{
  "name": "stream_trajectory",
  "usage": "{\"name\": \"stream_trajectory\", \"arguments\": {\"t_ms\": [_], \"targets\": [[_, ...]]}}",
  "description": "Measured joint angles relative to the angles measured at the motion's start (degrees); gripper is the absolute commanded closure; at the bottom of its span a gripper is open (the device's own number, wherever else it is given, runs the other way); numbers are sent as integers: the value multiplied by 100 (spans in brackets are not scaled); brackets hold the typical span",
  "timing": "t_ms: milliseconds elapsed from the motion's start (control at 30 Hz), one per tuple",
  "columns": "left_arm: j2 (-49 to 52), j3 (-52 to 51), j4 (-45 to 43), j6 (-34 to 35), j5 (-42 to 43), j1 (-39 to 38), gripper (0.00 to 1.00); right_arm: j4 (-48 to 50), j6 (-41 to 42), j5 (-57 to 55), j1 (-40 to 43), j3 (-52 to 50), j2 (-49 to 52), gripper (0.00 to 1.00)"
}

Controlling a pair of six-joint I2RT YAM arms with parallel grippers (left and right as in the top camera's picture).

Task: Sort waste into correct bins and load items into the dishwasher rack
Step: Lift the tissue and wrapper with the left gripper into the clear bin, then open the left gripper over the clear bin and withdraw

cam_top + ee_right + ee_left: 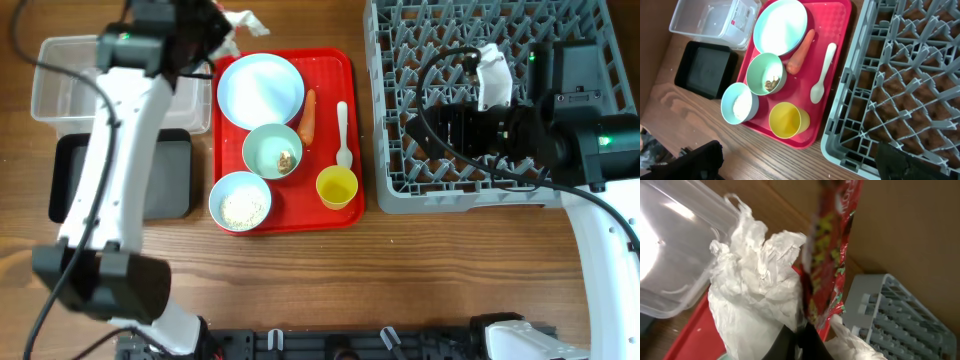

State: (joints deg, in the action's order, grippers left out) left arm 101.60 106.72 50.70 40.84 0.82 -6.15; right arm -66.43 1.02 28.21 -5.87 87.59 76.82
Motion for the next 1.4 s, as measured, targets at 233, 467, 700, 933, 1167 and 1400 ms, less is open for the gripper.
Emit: {"name": "stream_trajectory", "arguments": {"t_ms": [233, 467, 700, 933, 1167, 1400], "targets": [[103, 7, 555, -461, -566, 1298, 96, -22, -2, 0, 0, 0, 0, 0], [1725, -2, 92, -828, -754, 1801, 0, -42, -4, 0, 0, 0, 0, 0], [1615, -7, 83, -964, -763, 1801, 35, -44, -7, 0, 0, 0, 0, 0], [907, -4, -280, -1241, -776, 1801, 63, -44, -22, 0, 0, 0, 0, 0], [1010, -4, -249, -1694, -1246, 1788, 0, -44, -22, 0, 0, 0, 0, 0], [1025, -4, -26, -1517, -157, 1768, 0, -111, -24, -175, 0, 0, 0, 0]]}}
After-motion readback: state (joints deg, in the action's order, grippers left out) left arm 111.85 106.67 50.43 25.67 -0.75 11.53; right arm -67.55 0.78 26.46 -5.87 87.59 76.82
